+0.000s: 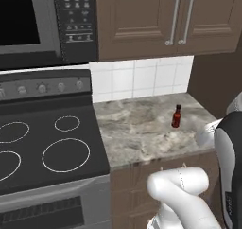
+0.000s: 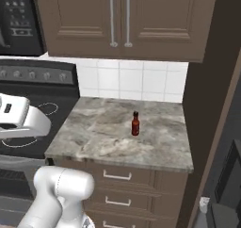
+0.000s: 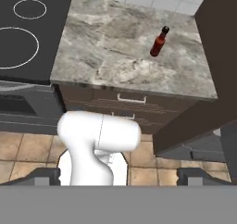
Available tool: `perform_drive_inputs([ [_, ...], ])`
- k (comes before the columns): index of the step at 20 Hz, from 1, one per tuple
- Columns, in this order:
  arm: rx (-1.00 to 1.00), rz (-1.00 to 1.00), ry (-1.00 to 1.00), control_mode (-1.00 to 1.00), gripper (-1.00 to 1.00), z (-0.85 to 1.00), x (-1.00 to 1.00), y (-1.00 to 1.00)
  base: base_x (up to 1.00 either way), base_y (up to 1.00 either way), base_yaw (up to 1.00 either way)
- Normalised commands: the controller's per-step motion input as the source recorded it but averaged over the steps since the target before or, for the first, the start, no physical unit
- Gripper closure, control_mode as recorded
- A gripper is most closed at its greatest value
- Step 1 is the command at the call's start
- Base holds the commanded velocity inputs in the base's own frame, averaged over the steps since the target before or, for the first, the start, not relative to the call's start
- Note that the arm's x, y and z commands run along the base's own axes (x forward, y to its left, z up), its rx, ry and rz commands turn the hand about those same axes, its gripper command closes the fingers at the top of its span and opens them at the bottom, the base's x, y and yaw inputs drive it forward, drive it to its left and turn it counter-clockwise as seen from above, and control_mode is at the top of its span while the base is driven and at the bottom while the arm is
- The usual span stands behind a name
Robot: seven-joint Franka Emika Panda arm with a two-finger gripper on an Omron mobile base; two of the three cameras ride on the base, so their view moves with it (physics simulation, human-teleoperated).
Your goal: Place the condiment bottle and mustard from the counter to the top shelf of the fridge. If the existing items in the fridge are on the top shelf, move them to other shelves.
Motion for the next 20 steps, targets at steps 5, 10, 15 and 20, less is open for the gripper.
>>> perform_drive_inputs([
  [5, 0.00, 0.00, 0.00, 1.00, -1.00, 0.00, 0.00, 0.00, 0.76, -0.35, -0.21],
  [10, 0.03, -0.13, 0.00, -1.00, -1.00, -0.22, 0.18, -0.17, 0.24, -0.33, -0.13],
  [15, 0.07, -0.37, -0.04, -1.00, -1.00, -0.74, 0.91, 0.00, 0.00, 0.00, 0.00],
  [20, 0.03, -0.40, 0.00, -1.00, -1.00, -0.71, 1.00, 0.14, 0.00, 0.00, 0.00],
])
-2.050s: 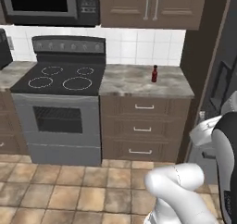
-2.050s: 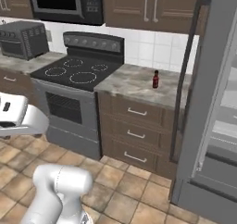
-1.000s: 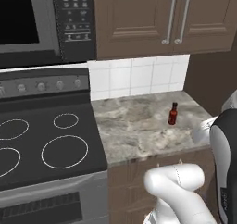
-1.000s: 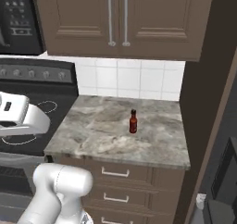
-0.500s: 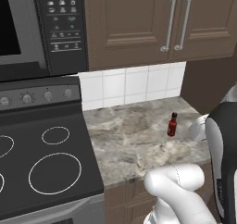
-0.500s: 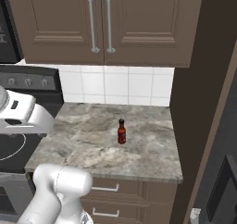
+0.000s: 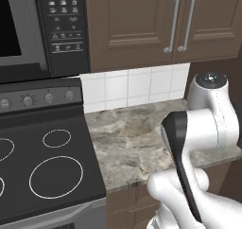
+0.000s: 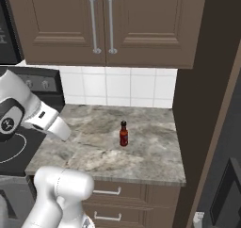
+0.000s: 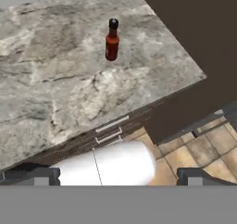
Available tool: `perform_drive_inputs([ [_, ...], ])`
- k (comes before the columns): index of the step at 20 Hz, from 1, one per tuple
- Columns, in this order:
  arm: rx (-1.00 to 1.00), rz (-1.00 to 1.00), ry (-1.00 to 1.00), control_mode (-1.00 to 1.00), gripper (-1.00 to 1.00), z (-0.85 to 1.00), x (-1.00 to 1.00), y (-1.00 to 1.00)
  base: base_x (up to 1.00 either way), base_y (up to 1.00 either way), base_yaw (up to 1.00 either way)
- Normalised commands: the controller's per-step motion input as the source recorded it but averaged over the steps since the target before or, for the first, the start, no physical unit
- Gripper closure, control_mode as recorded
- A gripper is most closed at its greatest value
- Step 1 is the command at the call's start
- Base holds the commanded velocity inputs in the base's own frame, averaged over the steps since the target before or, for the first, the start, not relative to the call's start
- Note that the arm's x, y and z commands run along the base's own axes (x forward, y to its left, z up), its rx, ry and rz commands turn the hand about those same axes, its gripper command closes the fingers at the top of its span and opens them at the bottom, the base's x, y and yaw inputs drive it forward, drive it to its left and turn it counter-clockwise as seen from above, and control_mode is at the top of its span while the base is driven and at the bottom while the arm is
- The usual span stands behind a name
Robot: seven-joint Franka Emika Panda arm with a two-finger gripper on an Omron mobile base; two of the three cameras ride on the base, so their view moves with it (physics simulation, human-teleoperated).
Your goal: Place the condiment bottle and mustard from the counter to the top shelf of the fridge. If the existing items in the fridge are on the top shelf, move them to other shelves.
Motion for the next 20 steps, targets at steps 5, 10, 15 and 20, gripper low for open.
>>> perform_drive_inputs([
  [5, 0.00, -0.39, -0.10, -1.00, -1.00, -0.37, 1.00, 0.06, 0.00, 0.00, 0.00],
  [10, 0.00, -0.36, -0.07, -1.00, -1.00, -0.16, 1.00, 0.04, 0.00, 0.00, 0.00],
  [15, 0.00, -0.30, 0.00, -1.00, -1.00, -0.31, 1.00, -0.03, 0.00, 0.00, 0.00],
  [20, 0.00, -0.22, -0.02, -1.00, -1.00, -0.37, 0.79, -0.10, 0.00, 0.00, 0.00],
])
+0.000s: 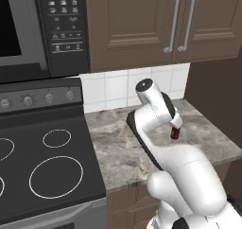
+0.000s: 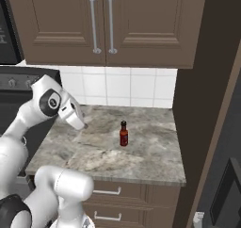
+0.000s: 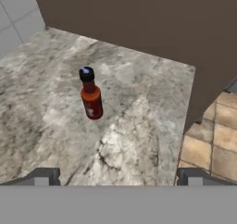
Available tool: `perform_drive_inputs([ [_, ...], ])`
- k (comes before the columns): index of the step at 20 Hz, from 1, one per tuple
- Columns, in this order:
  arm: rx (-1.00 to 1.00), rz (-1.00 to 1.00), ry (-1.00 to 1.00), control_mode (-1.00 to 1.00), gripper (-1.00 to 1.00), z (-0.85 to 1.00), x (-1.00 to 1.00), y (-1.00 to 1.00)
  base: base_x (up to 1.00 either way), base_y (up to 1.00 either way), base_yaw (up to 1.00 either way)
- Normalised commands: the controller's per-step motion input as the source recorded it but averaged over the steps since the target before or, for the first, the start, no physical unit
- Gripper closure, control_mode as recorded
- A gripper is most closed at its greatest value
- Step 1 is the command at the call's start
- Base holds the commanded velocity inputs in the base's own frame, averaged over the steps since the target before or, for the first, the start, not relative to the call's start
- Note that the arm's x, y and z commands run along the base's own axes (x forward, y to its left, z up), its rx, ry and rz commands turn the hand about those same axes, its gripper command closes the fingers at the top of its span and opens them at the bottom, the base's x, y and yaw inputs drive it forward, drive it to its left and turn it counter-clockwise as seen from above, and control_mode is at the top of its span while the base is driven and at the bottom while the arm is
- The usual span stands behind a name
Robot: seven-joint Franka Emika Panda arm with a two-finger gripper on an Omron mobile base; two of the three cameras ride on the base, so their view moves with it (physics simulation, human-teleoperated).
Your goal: Place the condiment bottle and mustard from the counter to the top shelf of the fridge. If the existing items in the fridge are on the top shelf, move them to other shelves.
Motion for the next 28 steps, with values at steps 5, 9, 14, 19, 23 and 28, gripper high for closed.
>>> perform_drive_inputs([
  [5, -0.04, -0.16, -0.04, -1.00, -1.00, -0.53, 0.66, -0.15, 0.00, 0.00, 0.00],
  [9, -0.05, -0.16, -0.05, -1.00, -1.00, -0.49, 0.46, -0.33, 0.00, 0.00, 0.00],
  [14, 0.00, -0.12, -0.02, -1.00, -1.00, -0.08, 0.04, -0.43, 0.00, 0.00, 0.00],
  [19, 0.00, -0.14, 0.00, -1.00, -1.00, -0.08, 0.00, -0.23, 0.00, 0.00, 0.00],
  [23, 0.00, -0.07, 0.00, -1.00, -1.00, -0.36, 0.02, 0.00, 0.00, 0.00, 0.00],
  [28, 0.00, -0.05, 0.00, -1.00, -1.00, -0.34, 0.17, -0.04, 0.00, 0.00, 0.00],
])
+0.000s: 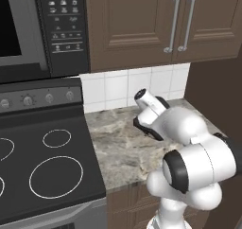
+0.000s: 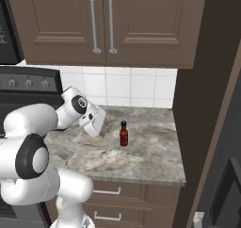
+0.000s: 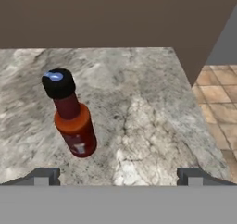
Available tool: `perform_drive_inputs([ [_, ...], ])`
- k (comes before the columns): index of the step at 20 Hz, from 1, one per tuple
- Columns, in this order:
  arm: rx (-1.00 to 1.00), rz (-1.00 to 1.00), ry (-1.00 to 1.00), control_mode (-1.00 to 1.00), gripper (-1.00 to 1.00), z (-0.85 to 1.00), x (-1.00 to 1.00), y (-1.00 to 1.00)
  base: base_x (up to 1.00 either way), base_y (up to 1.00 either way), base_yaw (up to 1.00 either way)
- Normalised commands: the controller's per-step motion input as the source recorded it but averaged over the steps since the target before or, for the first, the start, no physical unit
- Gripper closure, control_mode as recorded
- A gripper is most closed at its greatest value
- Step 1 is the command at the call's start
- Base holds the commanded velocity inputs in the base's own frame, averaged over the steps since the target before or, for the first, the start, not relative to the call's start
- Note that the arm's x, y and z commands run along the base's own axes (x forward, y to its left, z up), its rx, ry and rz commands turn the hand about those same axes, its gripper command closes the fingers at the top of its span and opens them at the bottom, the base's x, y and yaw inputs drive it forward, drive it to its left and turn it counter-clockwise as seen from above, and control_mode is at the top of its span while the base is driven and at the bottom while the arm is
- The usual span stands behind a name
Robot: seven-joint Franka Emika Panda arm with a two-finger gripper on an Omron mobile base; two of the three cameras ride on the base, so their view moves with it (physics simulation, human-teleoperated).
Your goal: Place the condiment bottle and mustard from the counter to the top shelf of the fridge. If the existing items in the fridge are on the top shelf, move them to other shelves.
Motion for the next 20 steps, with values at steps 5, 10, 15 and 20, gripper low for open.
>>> perform_drive_inputs([
  [5, 0.00, -0.01, 0.00, -1.00, -1.00, -0.10, 0.27, -0.15, 0.00, 0.00, 0.00],
  [10, 0.00, 0.00, 0.01, -1.00, -1.00, -0.03, 0.15, -0.12, 0.00, 0.00, 0.00],
  [15, 0.00, 0.00, 0.01, -1.00, -1.00, -0.11, 0.03, -0.27, 0.00, 0.00, 0.00],
  [20, 0.00, 0.00, 0.00, -1.00, -1.00, -0.20, 0.07, -0.19, 0.00, 0.00, 0.00],
])
